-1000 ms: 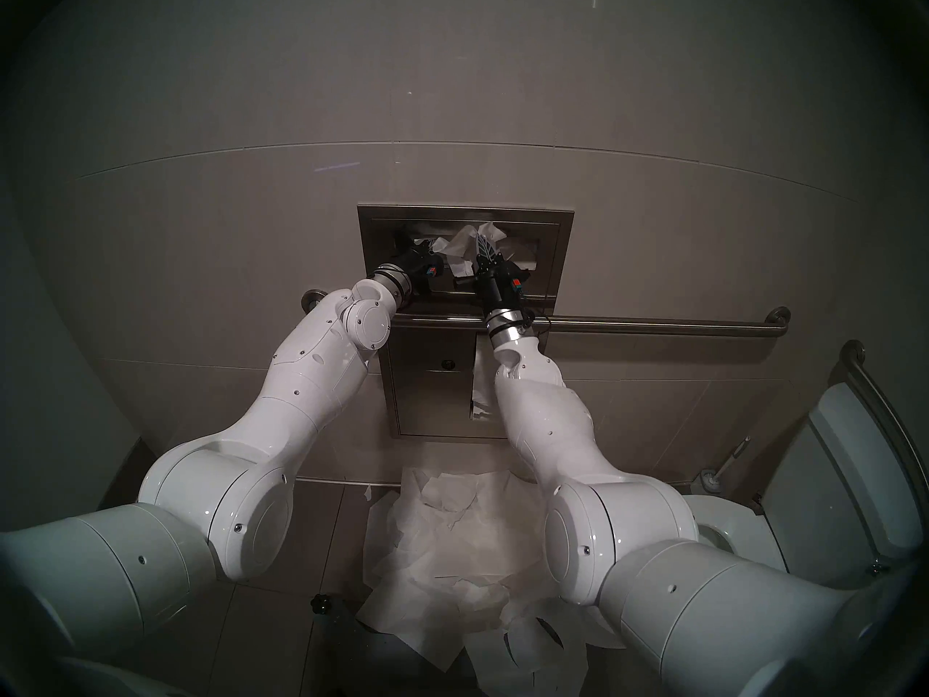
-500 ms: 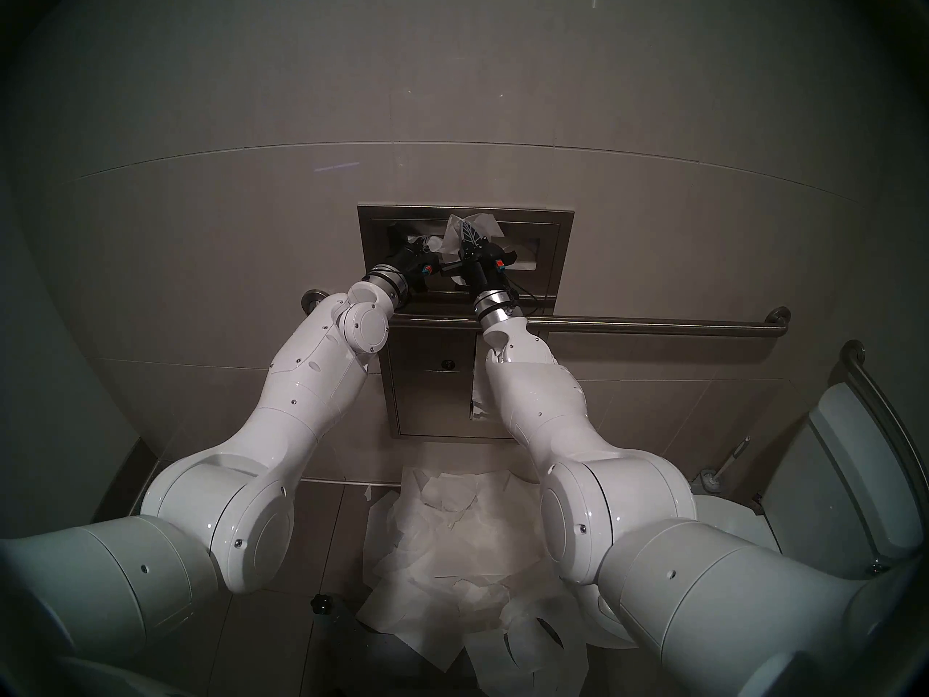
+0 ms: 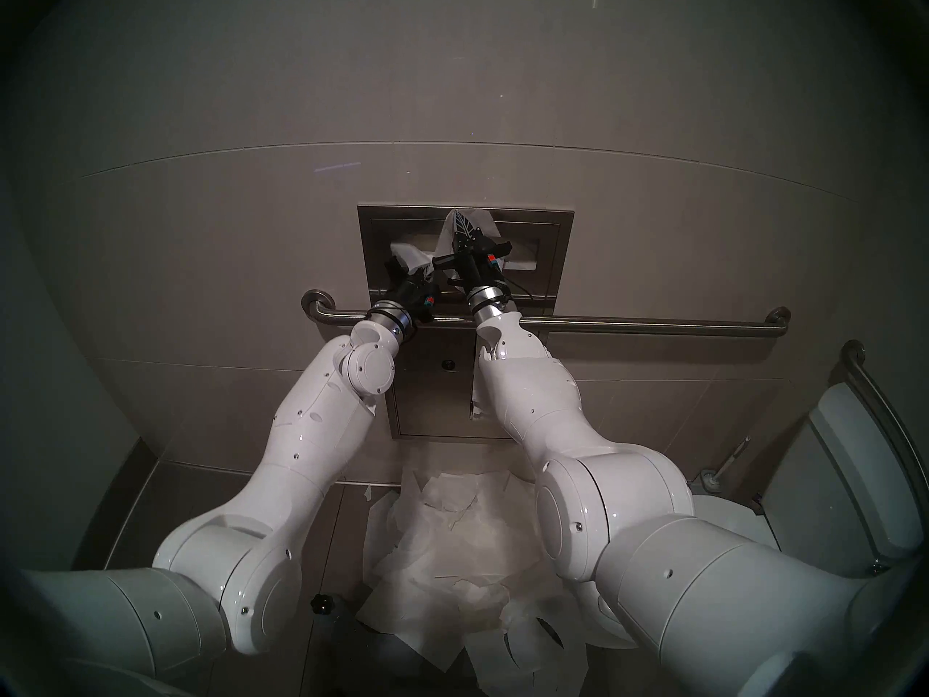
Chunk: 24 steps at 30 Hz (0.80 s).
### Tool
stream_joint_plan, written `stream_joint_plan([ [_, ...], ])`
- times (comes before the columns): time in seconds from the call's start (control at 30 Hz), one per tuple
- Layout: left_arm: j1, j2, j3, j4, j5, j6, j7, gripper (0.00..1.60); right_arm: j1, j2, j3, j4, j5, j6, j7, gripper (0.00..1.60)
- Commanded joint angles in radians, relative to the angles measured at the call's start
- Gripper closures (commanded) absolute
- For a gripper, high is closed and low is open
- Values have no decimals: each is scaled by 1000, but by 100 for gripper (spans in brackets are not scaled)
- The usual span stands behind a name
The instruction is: Take out a toilet seat cover
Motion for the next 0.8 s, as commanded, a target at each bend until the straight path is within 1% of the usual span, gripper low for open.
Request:
stream_joint_plan([
  [0.0, 46, -16, 6, -124, 3, 0, 49, 160, 33, -31, -4, -44, 1, -34, -11, 160],
  [0.03, 40, -13, 3, -105, 4, -2, 59, 160, 25, -34, 1, -46, 7, -36, -14, 160],
  [0.1, 72, -6, 3, -149, 8, 6, 63, 160, 1, -41, -2, -47, 7, -36, -14, 160],
  [0.13, 77, -1, 1, -147, 10, 6, 71, 160, -14, -38, -8, -48, -1, -34, -13, 160],
  [0.17, 92, 1, 1, -169, 11, 10, 69, 160, -27, -40, -9, -49, -3, -35, -17, 160],
  [0.23, 105, 0, 3, -183, 13, 11, 76, 160, -56, -44, 5, -53, 8, -35, -36, 160],
  [0.27, 123, 0, 6, -216, 16, 16, 71, 160, -69, -40, 0, -57, 0, -35, -38, 160],
  [0.33, 123, -5, 10, -213, 19, 13, 80, 160, -91, -36, 6, -69, 3, -42, -51, 160],
  [0.37, 137, -11, 17, -239, 24, 17, 79, 160, -109, -33, 9, -82, 2, -51, -60, 160],
  [0.4, 137, -11, 17, -239, 24, 17, 79, 160, -109, -33, 9, -82, 2, -51, -60, 160],
  [0.53, 170, -16, 28, -291, 39, 27, 80, 160, -144, -37, 9, -120, -8, -69, -72, 160],
  [0.6, 174, -16, 29, -294, 41, 29, 82, 160, -150, -38, 9, -127, -10, -71, -75, 160],
  [0.67, 195, -13, 36, -328, 46, 38, 75, 160, -165, -44, 9, -146, -13, -77, -82, 160],
  [0.7, 192, -13, 35, -318, 48, 38, 80, 160, -166, -38, 4, -153, -23, -81, -80, 160],
  [0.73, 211, -7, 45, -356, 49, 48, 67, 160, -172, -42, 0, -165, -29, -84, -82, 160],
  [0.77, 209, -7, 44, -348, 51, 49, 72, 160, -174, -39, -1, -175, -36, -87, -84, 160],
])
